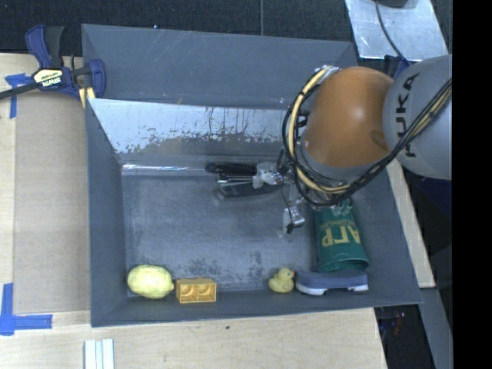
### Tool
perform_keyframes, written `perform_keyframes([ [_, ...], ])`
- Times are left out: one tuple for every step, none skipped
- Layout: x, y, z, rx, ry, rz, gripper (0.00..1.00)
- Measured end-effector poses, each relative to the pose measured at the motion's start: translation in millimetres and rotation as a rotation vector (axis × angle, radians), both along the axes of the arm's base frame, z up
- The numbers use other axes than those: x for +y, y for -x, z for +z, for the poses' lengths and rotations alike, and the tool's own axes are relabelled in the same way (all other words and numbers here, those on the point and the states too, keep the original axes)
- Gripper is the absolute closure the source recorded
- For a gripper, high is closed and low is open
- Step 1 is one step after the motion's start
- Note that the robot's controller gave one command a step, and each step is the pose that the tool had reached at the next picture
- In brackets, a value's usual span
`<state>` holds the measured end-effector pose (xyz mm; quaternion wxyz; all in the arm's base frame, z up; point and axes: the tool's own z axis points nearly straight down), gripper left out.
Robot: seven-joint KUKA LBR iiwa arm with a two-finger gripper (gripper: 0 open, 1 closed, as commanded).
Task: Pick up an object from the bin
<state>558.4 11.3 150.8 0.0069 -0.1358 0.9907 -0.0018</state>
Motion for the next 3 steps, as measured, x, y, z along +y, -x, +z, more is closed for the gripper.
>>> perform_keyframes([
  [-6,-41.8,-32,-0.015,-0.002,-0.067,0.0],
  [27,-54.8,-44,0.0,0.002,-0.016,0.0],
  [31,-61.5,-54,-0.01,-0.001,-0.049,0.0],
])
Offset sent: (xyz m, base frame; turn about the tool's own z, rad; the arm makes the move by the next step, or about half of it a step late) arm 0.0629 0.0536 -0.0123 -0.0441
